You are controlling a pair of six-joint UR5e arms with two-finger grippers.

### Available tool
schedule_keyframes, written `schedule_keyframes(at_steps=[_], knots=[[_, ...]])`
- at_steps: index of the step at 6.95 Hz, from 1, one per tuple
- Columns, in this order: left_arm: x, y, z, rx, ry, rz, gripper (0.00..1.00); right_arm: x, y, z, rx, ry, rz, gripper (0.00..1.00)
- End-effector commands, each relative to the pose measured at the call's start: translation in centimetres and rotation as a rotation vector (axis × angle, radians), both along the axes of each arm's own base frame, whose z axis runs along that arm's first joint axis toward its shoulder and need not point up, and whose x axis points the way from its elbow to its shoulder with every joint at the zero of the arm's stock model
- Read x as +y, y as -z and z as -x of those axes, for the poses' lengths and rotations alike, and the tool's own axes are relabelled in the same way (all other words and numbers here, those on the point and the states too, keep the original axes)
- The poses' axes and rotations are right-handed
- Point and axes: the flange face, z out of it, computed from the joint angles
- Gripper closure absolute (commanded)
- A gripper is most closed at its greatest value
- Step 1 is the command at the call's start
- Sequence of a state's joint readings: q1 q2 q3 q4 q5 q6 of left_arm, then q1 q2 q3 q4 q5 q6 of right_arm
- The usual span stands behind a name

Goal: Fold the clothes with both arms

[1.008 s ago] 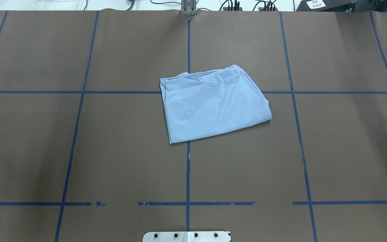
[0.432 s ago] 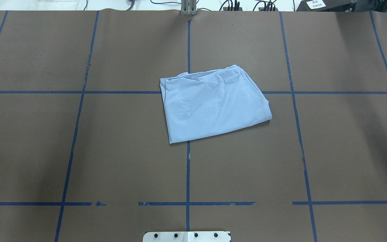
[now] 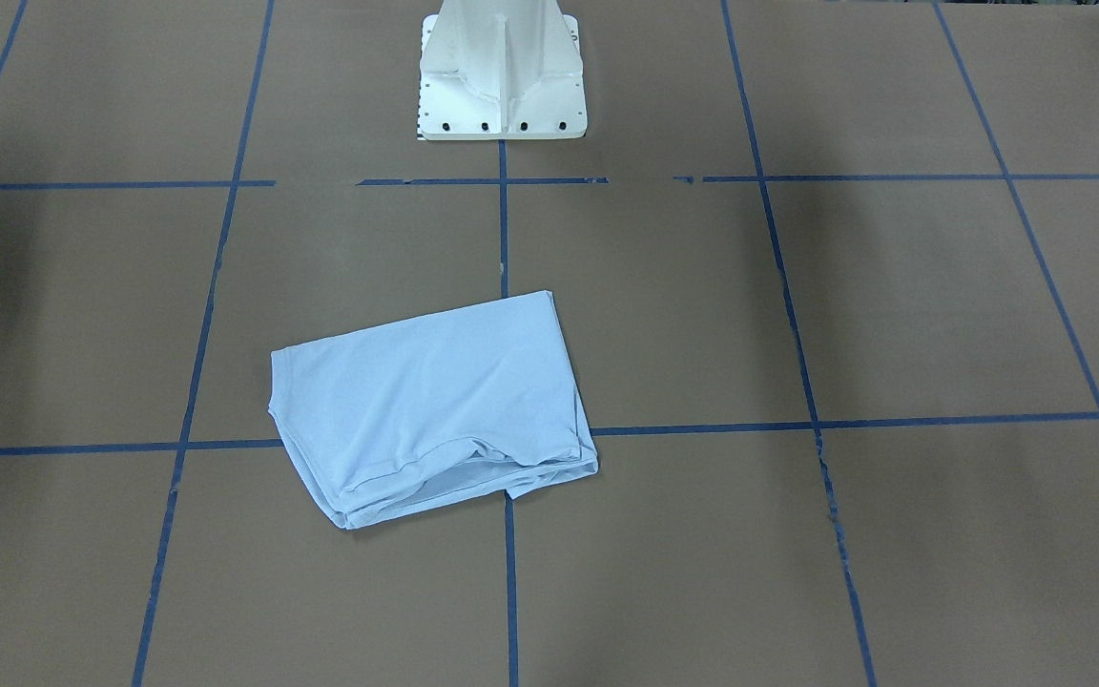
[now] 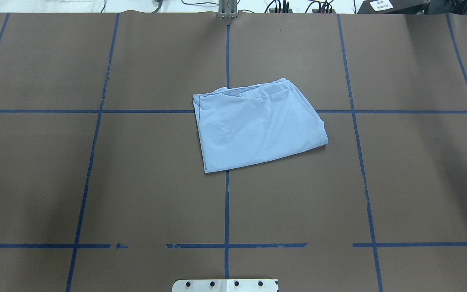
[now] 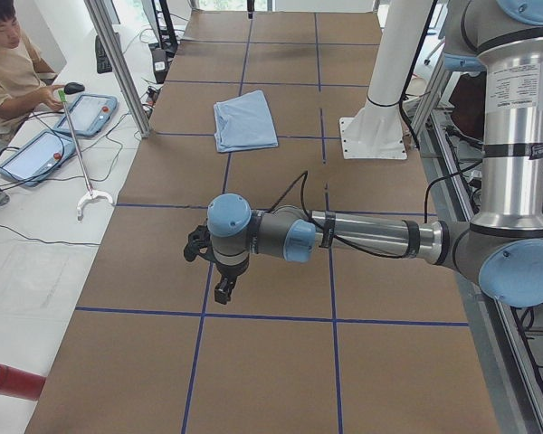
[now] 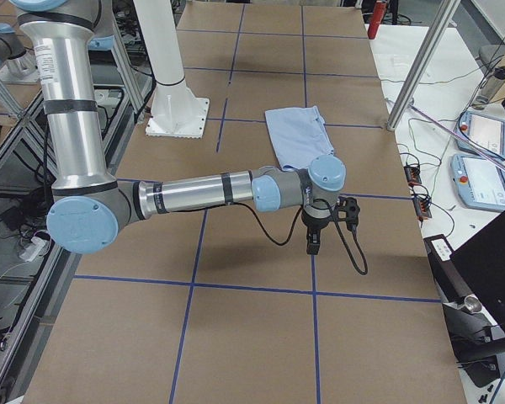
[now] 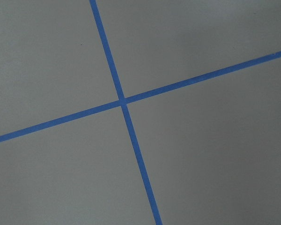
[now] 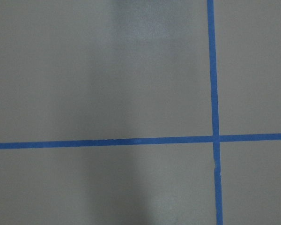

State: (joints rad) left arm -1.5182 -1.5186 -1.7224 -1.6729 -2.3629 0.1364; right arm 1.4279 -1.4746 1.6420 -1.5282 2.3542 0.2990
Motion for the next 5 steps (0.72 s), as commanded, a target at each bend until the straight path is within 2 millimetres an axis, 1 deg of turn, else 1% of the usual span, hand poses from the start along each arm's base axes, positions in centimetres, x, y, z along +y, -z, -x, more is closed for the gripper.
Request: schedule_keyframes(at_steps=[1, 2, 3, 5], knots=[[-0.60, 1.09, -0.05, -0.004, 0.000, -0.023, 0.00, 1.52, -0.67, -0.17, -0.008, 0.002, 0.013, 0.00], [-0.68, 1.28, -0.05, -0.004, 0.000, -0.029, 0.00, 1.41, -0.50, -0.14, -0.010, 0.002, 0.011, 0.00], [-0.87, 1.59, -0.07, -0.002, -0.001, -0.036, 0.00, 1.40, -0.91, -0.07, -0.007, 0.003, 0.019, 0.00], [-0.87, 1.64, -0.10, 0.003, -0.002, -0.037, 0.00, 0.90, -0.26, 0.08, -0.007, 0.004, 0.006, 0.00]])
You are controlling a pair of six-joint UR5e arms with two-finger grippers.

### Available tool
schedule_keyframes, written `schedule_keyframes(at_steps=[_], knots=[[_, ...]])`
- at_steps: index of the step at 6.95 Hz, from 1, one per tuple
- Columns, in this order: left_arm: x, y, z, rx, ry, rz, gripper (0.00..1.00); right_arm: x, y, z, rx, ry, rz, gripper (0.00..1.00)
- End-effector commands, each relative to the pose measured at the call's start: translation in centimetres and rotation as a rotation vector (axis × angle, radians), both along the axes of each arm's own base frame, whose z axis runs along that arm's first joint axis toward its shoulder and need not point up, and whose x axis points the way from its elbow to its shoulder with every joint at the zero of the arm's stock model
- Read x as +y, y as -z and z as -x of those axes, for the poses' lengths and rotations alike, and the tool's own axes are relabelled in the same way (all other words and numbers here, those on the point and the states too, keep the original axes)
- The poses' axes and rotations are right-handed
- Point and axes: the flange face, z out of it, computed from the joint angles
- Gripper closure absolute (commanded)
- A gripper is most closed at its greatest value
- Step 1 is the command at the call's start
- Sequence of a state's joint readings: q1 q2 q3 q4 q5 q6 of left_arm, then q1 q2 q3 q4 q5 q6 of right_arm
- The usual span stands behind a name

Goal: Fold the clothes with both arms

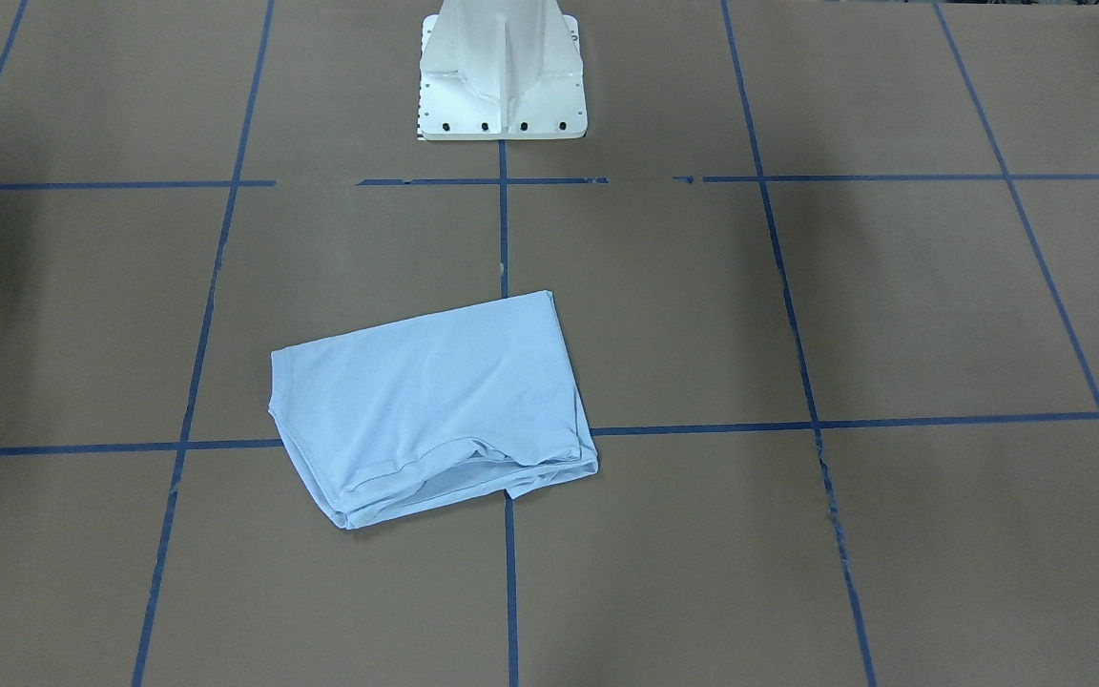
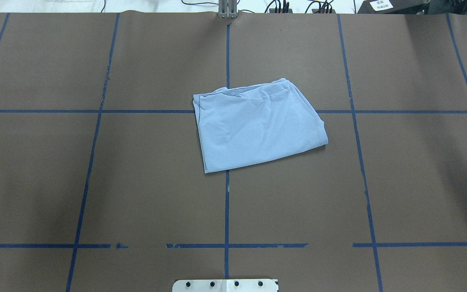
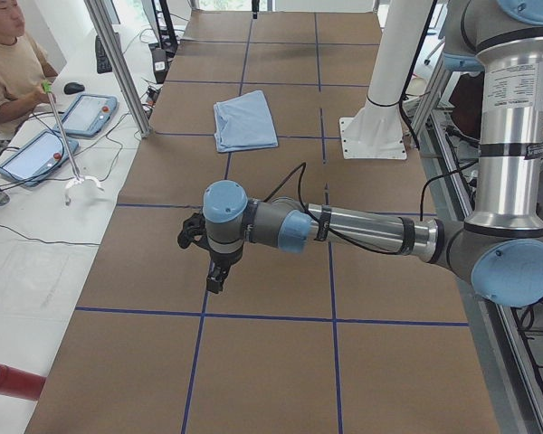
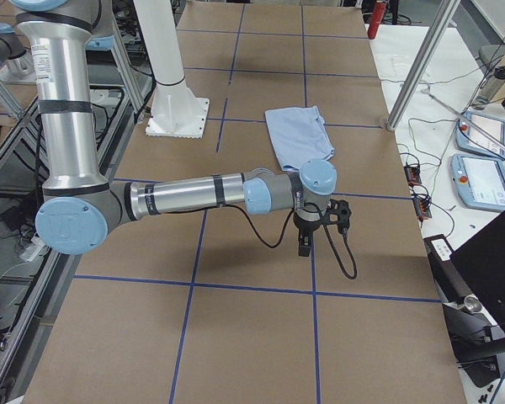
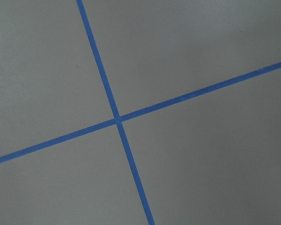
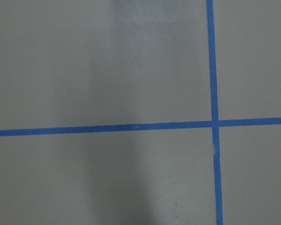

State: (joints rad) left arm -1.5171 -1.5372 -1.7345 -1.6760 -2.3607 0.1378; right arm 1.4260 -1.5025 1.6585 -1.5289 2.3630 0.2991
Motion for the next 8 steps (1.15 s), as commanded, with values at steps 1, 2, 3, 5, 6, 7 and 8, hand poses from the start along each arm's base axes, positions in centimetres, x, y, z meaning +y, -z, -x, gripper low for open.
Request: schedule_keyframes(at_steps=[1, 2, 3, 5, 6, 7, 8], knots=[[-0.1, 0.1, 0.0, 0.003, -0.001, -0.003, 0.00, -0.2, 0.0, 0.1, 0.001, 0.001, 0.000, 0.00], [-0.1, 0.1, 0.0, 0.003, -0.001, -0.003, 0.00, -0.3, 0.2, 0.1, 0.001, 0.000, -0.005, 0.00], [-0.2, 0.3, 0.0, 0.003, -0.001, -0.007, 0.00, -0.8, 0.7, 0.3, 0.003, 0.004, -0.017, 0.00], [-0.6, 1.2, 0.0, 0.003, -0.001, -0.024, 0.00, -1.2, 1.0, 1.8, 0.006, 0.031, -0.025, 0.00], [-1.2, 2.1, -0.1, 0.003, 0.001, -0.041, 0.00, -1.2, 1.4, 1.9, 0.002, 0.033, -0.031, 0.00], [-1.4, 1.8, -0.1, 0.001, -0.001, -0.038, 0.00, -1.3, 1.1, 2.1, 0.003, 0.036, -0.037, 0.00], [-1.3, 2.5, -0.2, 0.007, -0.002, -0.047, 0.00, -1.4, 1.2, 2.1, -0.003, 0.034, -0.071, 0.00]])
